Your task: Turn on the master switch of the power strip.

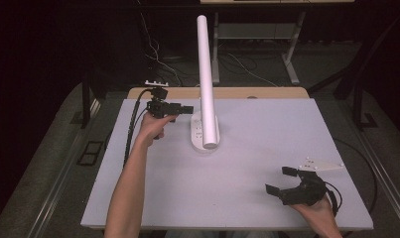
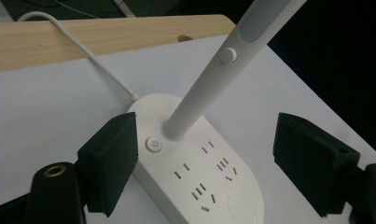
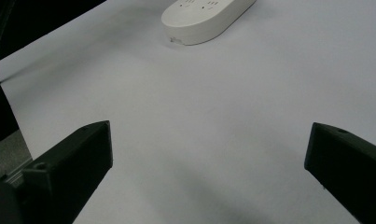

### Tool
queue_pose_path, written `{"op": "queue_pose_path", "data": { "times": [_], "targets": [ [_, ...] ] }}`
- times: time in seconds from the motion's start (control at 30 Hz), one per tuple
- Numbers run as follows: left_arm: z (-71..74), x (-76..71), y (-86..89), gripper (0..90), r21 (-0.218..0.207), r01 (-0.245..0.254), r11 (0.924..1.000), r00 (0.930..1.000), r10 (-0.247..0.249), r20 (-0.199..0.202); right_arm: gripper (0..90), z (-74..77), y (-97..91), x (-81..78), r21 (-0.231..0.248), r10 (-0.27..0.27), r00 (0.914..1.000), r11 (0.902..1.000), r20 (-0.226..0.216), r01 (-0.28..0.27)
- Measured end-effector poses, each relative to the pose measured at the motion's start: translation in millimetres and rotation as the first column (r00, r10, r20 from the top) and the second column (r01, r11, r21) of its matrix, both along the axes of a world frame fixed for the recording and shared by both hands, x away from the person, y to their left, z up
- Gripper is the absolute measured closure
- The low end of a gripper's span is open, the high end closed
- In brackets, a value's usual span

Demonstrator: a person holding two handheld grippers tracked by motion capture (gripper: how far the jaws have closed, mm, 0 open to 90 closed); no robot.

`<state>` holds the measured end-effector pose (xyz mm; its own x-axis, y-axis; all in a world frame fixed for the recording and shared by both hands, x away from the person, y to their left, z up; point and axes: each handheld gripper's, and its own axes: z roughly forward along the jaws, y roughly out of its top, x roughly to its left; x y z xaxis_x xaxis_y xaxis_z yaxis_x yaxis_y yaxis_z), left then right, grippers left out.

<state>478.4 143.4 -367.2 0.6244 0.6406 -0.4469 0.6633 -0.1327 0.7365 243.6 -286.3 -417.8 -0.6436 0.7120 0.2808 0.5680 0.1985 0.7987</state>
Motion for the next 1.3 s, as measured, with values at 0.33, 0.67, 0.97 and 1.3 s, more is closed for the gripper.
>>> {"op": "queue_pose_path", "data": {
  "times": [0.33, 0.67, 0.97, 1.3],
  "targets": [
    [-11.6, 6.3, -8.2, 37.5, -0.006, -0.039, 0.9992, 0.9992, 0.039, -0.006, 0.5, -0.4, -1.1, 0.1, 0.002, 0.001, 1.0000, 1.0000, -0.007, -0.001],
    [-24.7, 13.8, -14.8, 59.3, 0.012, -0.063, 0.9980, 0.9977, 0.063, -0.023, 0.5, -1.5, -1.5, 0.3, 0.007, -0.005, 0.9999, 1.0000, -0.010, 0.005],
    [-32.3, 17.4, -18.1, 81.1, 0.017, -0.089, 0.9958, 0.9951, 0.090, -0.042, 0.5, -2.4, -0.8, 0.6, -0.003, 0.004, 0.9999, 1.0000, -0.015, -0.004],
    [-44.2, 20.5, -28.9, 89.8, 0.048, -0.102, 0.9937, 0.9936, 0.104, -0.044, 0.5, -2.1, -1.4, 0.6, -0.003, 0.004, 0.9998, 1.0000, -0.021, -0.004]
  ]
}}
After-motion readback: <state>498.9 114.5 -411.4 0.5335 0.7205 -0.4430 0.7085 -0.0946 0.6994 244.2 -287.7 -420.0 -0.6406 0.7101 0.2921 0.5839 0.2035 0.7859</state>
